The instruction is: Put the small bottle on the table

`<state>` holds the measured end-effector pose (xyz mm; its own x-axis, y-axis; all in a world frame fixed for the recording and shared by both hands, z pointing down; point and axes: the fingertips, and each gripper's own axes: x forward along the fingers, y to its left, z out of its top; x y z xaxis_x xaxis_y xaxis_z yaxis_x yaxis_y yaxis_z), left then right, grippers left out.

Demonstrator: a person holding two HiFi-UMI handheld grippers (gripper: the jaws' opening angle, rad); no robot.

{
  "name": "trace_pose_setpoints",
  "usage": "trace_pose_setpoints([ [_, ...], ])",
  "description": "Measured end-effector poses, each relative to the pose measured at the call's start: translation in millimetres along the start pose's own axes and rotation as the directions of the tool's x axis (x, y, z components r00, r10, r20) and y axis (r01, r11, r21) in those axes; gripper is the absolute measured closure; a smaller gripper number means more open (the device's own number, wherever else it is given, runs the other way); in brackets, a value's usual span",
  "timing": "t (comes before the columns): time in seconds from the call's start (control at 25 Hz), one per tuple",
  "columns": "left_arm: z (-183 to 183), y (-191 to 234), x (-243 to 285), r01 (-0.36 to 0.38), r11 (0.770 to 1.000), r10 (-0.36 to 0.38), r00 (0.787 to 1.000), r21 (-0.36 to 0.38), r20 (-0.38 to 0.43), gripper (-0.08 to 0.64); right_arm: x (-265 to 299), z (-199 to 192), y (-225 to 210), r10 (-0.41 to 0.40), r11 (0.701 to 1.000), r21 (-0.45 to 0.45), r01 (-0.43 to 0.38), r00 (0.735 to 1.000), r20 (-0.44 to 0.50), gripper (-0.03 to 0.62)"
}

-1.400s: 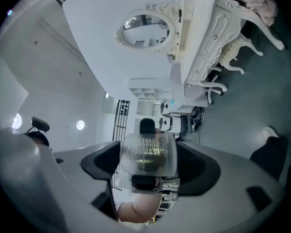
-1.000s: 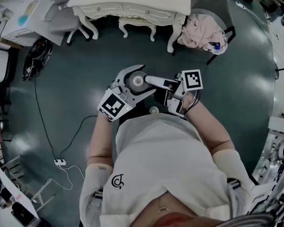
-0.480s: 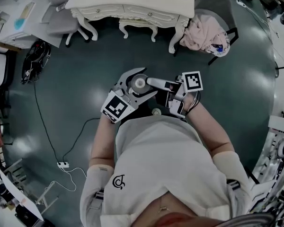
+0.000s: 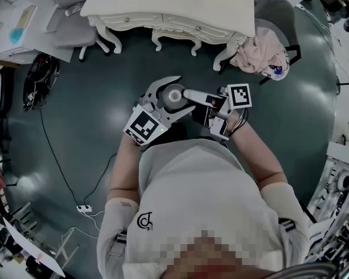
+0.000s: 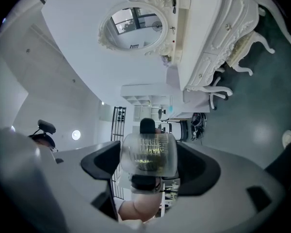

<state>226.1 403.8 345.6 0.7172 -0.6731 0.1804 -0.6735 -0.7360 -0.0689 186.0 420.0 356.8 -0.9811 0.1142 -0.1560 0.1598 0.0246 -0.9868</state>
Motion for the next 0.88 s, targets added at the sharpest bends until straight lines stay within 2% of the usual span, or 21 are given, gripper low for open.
trace_pose_setpoints([
  [0.2, 1, 57, -17, 0.010, 1.000, -0.010, 1.000, 0.004, -0.009, 0.207, 48, 37, -1, 0.012, 1.000, 0.005, -0.012, 1.000, 0.007, 0.229],
  [0.48, -19, 138, -19, -0.038, 0.999, 0.038, 0.999, -0.013, -0.015, 0.207, 97, 97, -24, 0.012, 1.000, 0.020, -0.011, 0.999, -0.031, 0.229],
  [0.64, -21, 163, -16, -0.053, 0.998, 0.052, 0.998, -0.016, -0.024, 0.207, 110, 119, -28, 0.025, 0.999, 0.034, -0.024, 0.999, -0.034, 0.229],
  [0.88, -26, 247, 4, -0.071, 0.997, 0.070, 0.997, -0.013, -0.035, 0.207, 142, 196, -39, 0.044, 0.998, 0.042, -0.042, 0.998, -0.050, 0.229],
])
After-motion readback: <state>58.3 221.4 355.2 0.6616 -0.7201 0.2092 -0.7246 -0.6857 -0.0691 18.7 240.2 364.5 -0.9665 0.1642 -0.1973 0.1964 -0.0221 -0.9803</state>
